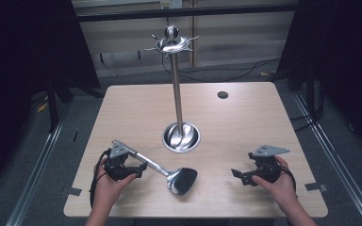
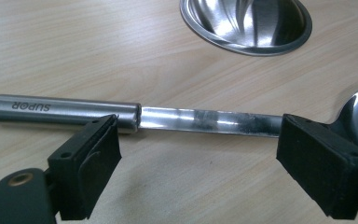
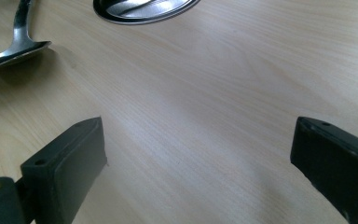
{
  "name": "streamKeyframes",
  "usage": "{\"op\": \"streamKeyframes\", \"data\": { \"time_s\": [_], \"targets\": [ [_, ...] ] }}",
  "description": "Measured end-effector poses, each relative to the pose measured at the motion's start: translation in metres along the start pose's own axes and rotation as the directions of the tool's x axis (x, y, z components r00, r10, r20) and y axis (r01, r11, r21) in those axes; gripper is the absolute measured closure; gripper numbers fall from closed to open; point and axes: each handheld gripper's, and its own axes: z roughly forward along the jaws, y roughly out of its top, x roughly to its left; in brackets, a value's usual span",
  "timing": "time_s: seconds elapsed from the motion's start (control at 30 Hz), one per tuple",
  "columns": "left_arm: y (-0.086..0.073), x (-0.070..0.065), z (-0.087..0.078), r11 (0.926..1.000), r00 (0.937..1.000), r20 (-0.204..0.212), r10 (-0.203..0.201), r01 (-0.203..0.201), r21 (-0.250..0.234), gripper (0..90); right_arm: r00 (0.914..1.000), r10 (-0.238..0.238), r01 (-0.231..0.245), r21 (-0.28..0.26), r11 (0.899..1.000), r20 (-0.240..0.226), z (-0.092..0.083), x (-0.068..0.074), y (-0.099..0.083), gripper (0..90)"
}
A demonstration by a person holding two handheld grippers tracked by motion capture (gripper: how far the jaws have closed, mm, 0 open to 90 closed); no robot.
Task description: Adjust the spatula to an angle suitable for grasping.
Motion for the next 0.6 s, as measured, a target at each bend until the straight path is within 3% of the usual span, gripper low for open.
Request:
{"op": "streamKeyframes", "data": {
  "time_s": [0.1, 0.23, 0.27, 0.3, 0.37, 0.47, 0.5, 0.57, 0.6],
  "targets": [
    [-0.0012, 0.0007, 0.0010, 0.9995, 0.9995, 0.008, -0.030, 0.031, -0.011, 14.6, 1.0000, 0.003, -0.003, -0.009, 1.000, -0.005, -0.0007, -0.0008, 0.0009, 3.1],
    [-0.0010, 0.0037, -0.0017, 1.0000, 0.9998, -0.022, -0.005, 0.005, -0.002, 20.8, 0.9999, 0.010, -0.010, -0.022, 1.000, -0.008, -0.0028, -0.0001, 0.0023, 3.3],
    [-0.0006, 0.0044, -0.0023, 1.0000, 0.9997, -0.022, -0.005, 0.005, 0.006, 22.2, 0.9999, 0.010, -0.011, -0.022, 1.000, -0.007, -0.0031, 0.0000, 0.0022, 3.3],
    [-0.0004, 0.0036, -0.0020, 0.9994, 0.9992, -0.018, -0.036, 0.036, -0.002, 24.3, 0.9999, 0.009, -0.009, -0.020, 1.000, -0.005, -0.0032, 0.0001, 0.0021, 3.3],
    [-0.0001, 0.0048, -0.0026, 0.9996, 0.9994, -0.018, -0.029, 0.029, 0.007, 31.2, 1.0000, 0.009, -0.009, -0.017, 1.000, 0.000, -0.0037, 0.0000, 0.0016, 3.4],
    [0.0013, 0.0062, -0.0037, 0.9988, 0.9987, -0.020, -0.046, 0.046, 0.018, 50.1, 1.0000, 0.008, -0.008, -0.018, 1.000, 0.003, -0.0049, -0.0006, 0.0010, 3.4],
    [0.0020, 0.0065, -0.0040, 0.9990, 0.9987, -0.028, -0.042, 0.043, 0.014, 60.2, 1.0000, 0.008, -0.008, -0.019, 1.000, 0.003, -0.0056, -0.0007, 0.0004, 3.4],
    [0.0051, 0.0075, -0.0054, 0.9991, 0.9989, -0.047, -0.008, 0.010, 0.041, 70.5, 0.9999, 0.010, -0.010, -0.018, 1.000, 0.006, -0.0065, -0.0007, -0.0007, 3.4],
    [0.0072, 0.0081, -0.0046, 0.9991, 0.9983, -0.055, -0.021, 0.023, 0.037, 76.8, 1.0000, 0.007, -0.007, -0.016, 1.000, 0.006, -0.0070, -0.0007, -0.0015, 3.4]
  ]
}}
